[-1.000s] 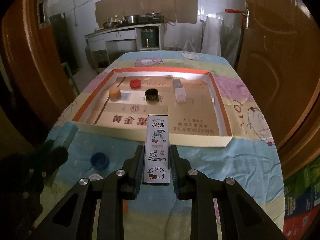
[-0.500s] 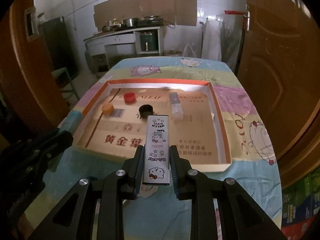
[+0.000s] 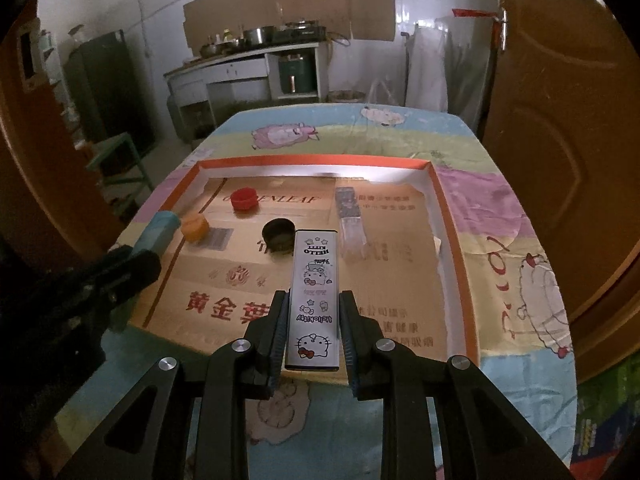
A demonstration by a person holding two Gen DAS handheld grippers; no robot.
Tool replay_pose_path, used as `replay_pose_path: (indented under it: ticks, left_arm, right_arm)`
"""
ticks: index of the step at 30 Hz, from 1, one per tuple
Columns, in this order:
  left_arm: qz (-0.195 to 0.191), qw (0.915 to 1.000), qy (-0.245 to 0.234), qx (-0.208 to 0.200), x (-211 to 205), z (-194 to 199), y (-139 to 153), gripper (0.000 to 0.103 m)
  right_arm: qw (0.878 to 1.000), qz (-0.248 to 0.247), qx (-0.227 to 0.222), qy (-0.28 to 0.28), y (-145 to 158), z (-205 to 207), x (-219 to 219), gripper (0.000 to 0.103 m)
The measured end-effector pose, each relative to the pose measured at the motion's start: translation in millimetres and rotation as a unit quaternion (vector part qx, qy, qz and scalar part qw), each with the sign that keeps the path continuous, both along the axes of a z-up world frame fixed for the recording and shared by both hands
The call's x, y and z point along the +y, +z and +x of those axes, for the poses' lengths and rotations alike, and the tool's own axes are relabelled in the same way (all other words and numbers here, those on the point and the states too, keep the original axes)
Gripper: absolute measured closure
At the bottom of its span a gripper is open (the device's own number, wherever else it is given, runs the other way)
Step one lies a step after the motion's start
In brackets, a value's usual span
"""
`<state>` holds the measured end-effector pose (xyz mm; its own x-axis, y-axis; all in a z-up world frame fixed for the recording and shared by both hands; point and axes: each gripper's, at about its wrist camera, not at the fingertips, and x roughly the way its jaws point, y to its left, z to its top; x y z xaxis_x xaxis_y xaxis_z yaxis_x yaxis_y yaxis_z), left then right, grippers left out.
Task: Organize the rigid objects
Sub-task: 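Carry the blue lighter and Hello Kitty box into the tray with both grippers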
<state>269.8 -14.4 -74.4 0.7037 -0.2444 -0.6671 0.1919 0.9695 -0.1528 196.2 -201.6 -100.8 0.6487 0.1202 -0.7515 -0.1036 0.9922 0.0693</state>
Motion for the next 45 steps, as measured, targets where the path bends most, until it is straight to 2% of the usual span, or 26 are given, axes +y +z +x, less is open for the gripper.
replay_pose_path:
  ticks: [17, 45]
  left_arm:
    - [0.011, 0.9995, 0.005, 0.028, -2.8, 41.2, -24.0, 0.081]
    - [0.040, 0.9972, -0.002, 0.064, -14.9, 57.0, -55.4, 0.081]
  right_arm:
    - [1.000, 0.005, 0.017, 0.007, -20.2, 33.3, 1.1, 0.077]
    - [0.999, -0.007, 0.040, 0.010, -40.6, 46.4, 5.4, 0.077]
